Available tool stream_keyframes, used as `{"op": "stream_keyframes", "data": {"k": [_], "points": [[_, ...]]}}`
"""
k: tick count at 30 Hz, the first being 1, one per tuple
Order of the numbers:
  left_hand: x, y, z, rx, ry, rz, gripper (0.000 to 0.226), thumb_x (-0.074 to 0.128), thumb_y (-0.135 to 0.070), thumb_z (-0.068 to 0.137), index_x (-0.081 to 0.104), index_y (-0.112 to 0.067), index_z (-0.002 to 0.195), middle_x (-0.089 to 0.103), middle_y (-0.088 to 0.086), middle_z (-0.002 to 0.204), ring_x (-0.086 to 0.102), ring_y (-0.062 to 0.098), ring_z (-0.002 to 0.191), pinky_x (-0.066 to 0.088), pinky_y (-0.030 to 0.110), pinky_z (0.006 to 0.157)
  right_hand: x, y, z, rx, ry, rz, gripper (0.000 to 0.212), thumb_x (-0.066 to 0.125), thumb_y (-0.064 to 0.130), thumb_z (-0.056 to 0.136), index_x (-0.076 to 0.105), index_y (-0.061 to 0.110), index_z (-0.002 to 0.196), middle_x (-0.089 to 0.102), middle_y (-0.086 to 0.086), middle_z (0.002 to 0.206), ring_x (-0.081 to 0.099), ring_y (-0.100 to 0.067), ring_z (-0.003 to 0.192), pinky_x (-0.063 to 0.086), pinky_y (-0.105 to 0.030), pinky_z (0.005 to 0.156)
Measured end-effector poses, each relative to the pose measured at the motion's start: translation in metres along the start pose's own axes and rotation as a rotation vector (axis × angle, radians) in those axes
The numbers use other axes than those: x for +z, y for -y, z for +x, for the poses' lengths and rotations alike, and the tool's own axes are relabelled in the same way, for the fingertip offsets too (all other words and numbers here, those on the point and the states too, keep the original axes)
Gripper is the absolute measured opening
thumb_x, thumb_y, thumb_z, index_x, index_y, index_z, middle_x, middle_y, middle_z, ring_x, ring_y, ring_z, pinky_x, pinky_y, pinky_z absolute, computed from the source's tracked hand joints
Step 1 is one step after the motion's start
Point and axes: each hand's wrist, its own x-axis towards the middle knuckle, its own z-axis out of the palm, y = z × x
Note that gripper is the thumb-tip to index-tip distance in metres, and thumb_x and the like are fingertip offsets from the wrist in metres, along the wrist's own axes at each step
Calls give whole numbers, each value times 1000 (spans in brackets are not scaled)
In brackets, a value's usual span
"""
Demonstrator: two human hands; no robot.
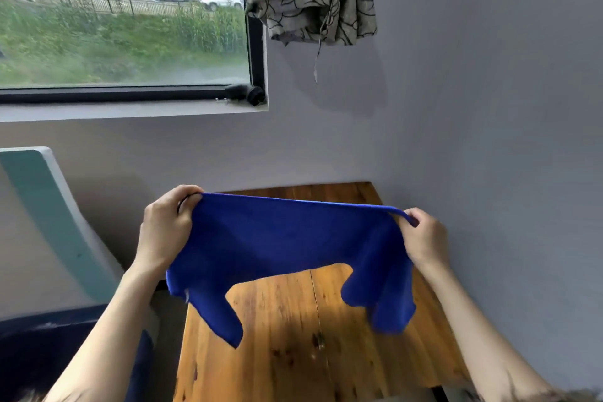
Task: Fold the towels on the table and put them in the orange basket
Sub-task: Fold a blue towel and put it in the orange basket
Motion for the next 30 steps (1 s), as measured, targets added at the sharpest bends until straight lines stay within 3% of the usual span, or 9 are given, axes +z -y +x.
{"op": "stream_keyframes", "data": {"k": [3,7,9,12,17,20,23,27,30], "points": [[6,9,5,0,24,5,19,56,-10,91,65,-25,84,65,-2,83,55,19,79,40,18,71,11,-10,11,60,8,135,10,55,13,92,64,15,88,65,-7,91,58,-22,85,41,-26,72],[13,11,13,0,23,23,11,59,-12,90,70,-10,90,64,-1,82,56,17,80,33,8,63,16,-3,19,102,-122,173,9,59,15,90,61,15,81,60,2,71,54,-21,76,39,-23,60],[15,15,17,-19,32,12,11,59,-16,91,68,-9,90,62,-1,80,55,17,79,33,2,63,14,4,18,91,-198,35,18,59,26,90,59,14,77,58,-1,71,52,-23,71,34,-27,60],[17,21,20,-62,104,14,11,58,-24,91,63,-15,85,62,0,78,56,17,77,37,9,62,11,10,17,86,-249,-178,32,55,37,91,54,11,72,52,0,64,44,-22,61,26,-27,49],[21,25,25,-73,297,22,14,60,-24,90,62,-27,77,67,-3,76,60,9,74,41,20,65,6,9,30,134,-243,-260,52,56,47,88,40,10,55,43,-3,50,39,-22,48,27,-31,47],[19,26,30,-153,456,25,13,61,-27,89,66,-26,77,70,-5,67,61,12,68,43,27,63,-3,6,39,132,-104,-390,55,60,47,85,30,13,53,37,-5,48,33,-22,46,25,-27,47],[24,36,32,-249,569,102,14,64,-29,87,69,-26,74,71,-5,67,63,15,71,44,30,64,-4,-4,52,142,137,-551,54,61,53,81,34,14,55,43,-4,52,41,-22,49,28,-25,48],[47,63,25,-334,478,229,13,65,-34,86,67,-31,73,70,4,84,61,23,85,45,32,71,24,-22,71,98,261,-605,50,64,56,77,49,14,54,55,-2,60,56,-26,66,41,-28,56],[73,87,16,-392,425,292,15,63,-37,86,62,-37,71,67,2,87,59,25,90,50,37,76,59,-41,79,102,369,-643,31,63,49,82,61,19,73,64,-5,85,62,-31,89,46,-31,72]]}}
